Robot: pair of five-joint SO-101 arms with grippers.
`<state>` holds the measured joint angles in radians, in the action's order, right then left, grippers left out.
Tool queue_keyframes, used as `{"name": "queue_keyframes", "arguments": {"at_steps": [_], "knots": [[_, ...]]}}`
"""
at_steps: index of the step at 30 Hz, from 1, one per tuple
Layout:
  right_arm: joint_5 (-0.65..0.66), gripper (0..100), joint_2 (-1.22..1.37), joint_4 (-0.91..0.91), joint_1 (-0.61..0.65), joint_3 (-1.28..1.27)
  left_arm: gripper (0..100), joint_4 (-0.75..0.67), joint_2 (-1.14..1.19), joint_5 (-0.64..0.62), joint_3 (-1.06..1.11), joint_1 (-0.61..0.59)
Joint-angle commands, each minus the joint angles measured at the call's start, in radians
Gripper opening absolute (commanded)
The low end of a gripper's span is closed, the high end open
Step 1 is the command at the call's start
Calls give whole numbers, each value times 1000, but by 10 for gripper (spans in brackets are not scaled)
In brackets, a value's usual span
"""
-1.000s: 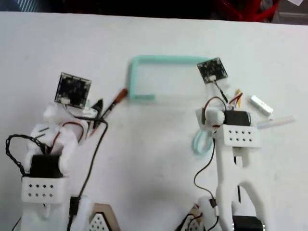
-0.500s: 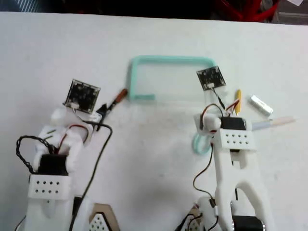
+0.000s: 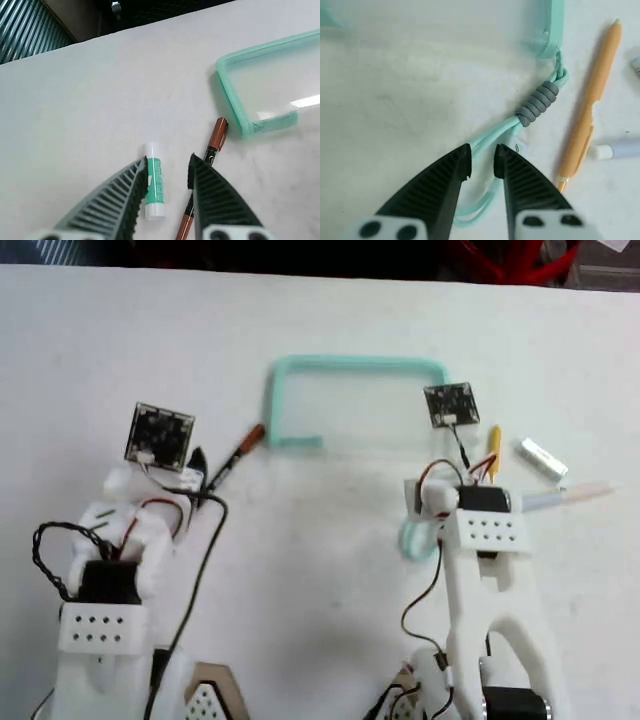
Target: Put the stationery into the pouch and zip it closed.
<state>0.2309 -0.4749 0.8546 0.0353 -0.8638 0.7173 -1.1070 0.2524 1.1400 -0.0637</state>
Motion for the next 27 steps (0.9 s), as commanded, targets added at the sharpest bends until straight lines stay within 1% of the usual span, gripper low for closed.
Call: {"name": "queue_keyframes", "arguments": {"at_steps": [1,4,6,10,12,14,27], "knots": [[55,115,-7,-82,-27,-29,146,-23,-7,-11,-5,-4],[58,112,-13,-165,-74,-66,146,-23,-5,-14,-5,-2],[57,112,-18,-166,-90,-72,146,-23,-5,-14,-3,10],[55,112,-51,-119,-54,-72,146,-25,-4,-9,14,81],[55,112,-68,-113,-36,-75,146,-55,-4,-9,35,99],[55,112,-76,-110,-33,-75,146,-77,-5,-9,48,96],[58,112,-85,-110,-33,-112,146,-80,-10,-9,54,96]]}}
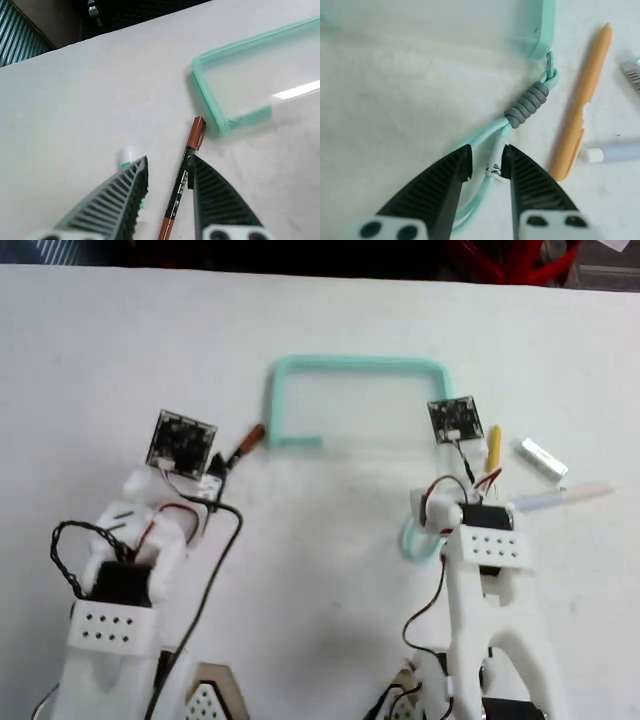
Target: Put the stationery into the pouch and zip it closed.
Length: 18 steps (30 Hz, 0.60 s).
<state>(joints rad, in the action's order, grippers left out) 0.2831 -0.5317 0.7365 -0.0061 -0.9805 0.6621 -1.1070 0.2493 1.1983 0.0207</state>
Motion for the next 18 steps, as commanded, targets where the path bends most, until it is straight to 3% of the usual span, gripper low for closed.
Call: {"name": "queue_keyframes", "arguments": {"at_steps": [1,12,15,18], "knots": [[5,112,-28,8,7,5,146,-25,-10,-6,-5,12],[5,105,-21,7,8,5,146,-25,-10,-5,-5,12],[5,12,-21,2,5,5,146,-25,-10,-5,-5,12],[5,67,-21,2,5,5,146,-25,-10,-5,-5,12]]}}
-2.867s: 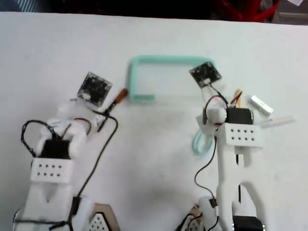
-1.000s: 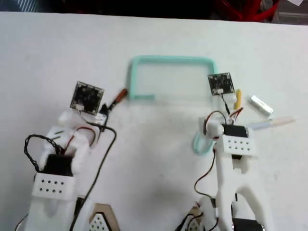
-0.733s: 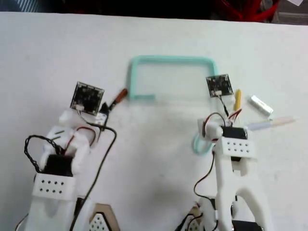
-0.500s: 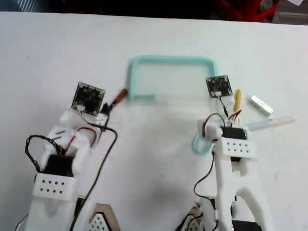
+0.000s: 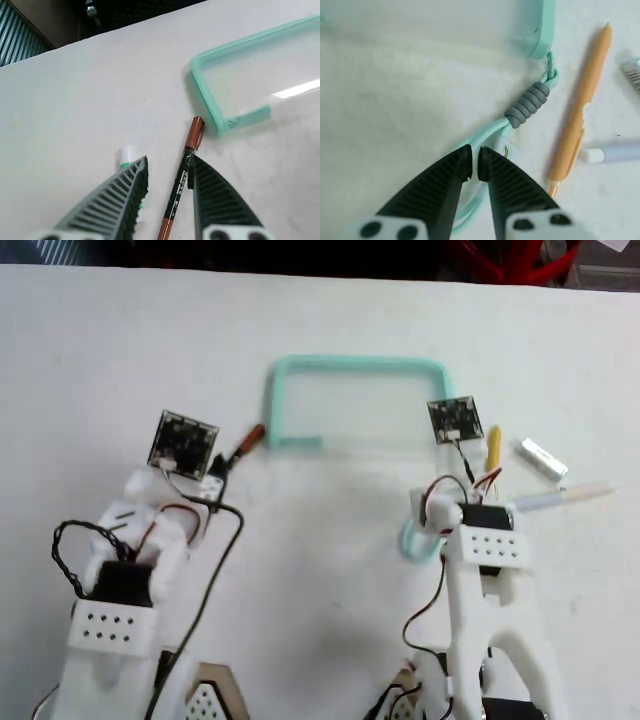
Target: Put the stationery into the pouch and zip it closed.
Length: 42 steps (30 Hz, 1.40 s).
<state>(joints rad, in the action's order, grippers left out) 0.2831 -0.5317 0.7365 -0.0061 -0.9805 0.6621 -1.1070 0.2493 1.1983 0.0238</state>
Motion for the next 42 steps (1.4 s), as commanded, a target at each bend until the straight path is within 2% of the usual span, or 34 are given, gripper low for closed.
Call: {"name": "queue_keyframes", "arguments": {"at_steps": [1,4,9,17,19,23,25,28,31,37,42], "knots": [[5,91,-21,2,7,5,146,-25,-10,-5,-5,8],[5,139,-21,7,8,5,146,-20,-10,-5,-9,4],[6,11,-21,2,7,5,146,-25,-10,-6,-11,-35],[5,167,-19,13,8,5,146,-25,-10,-6,-6,-36],[5,174,-19,31,12,8,146,-21,-10,-6,-9,-38],[-3,176,-18,31,97,-2,146,-21,-10,-6,-11,-39],[-74,176,-18,21,117,-9,146,-17,-10,-8,-11,-39],[-157,176,-18,-13,102,5,147,3,-10,-9,-11,-39],[-138,177,-7,-35,59,29,147,5,-10,-12,-11,-39],[-92,176,245,-36,-4,232,147,11,-10,-12,-9,-36],[-94,175,499,54,-44,448,147,6,-5,-12,-5,-36]]}}
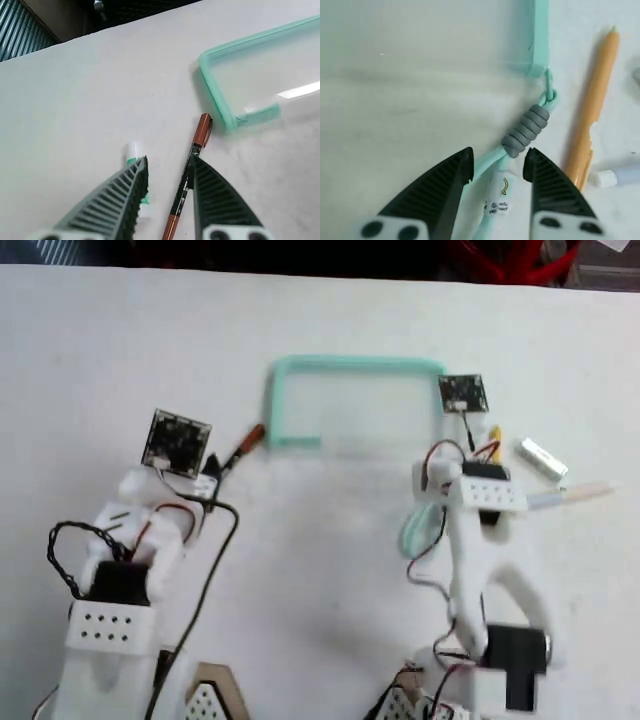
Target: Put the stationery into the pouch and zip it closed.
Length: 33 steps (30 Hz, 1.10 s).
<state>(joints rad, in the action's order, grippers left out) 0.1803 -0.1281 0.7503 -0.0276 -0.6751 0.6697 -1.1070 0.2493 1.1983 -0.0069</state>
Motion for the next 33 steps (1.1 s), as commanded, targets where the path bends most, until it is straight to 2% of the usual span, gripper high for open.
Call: {"name": "queue_keyframes", "arguments": {"at_steps": [1,19,21,24,27,33], "knots": [[9,174,124,53,-22,175,147,-3,-5,-12,-3,-5],[11,173,401,65,-42,365,147,-5,-5,-12,-3,-1],[14,146,414,91,-42,390,147,-5,-5,-12,-3,-1],[15,18,424,111,-47,402,147,-5,-5,-12,-3,-1],[15,45,424,114,-47,402,147,-5,-5,-11,-3,-1],[15,17,349,147,-50,396,147,-6,-4,-6,-3,-1]]}}
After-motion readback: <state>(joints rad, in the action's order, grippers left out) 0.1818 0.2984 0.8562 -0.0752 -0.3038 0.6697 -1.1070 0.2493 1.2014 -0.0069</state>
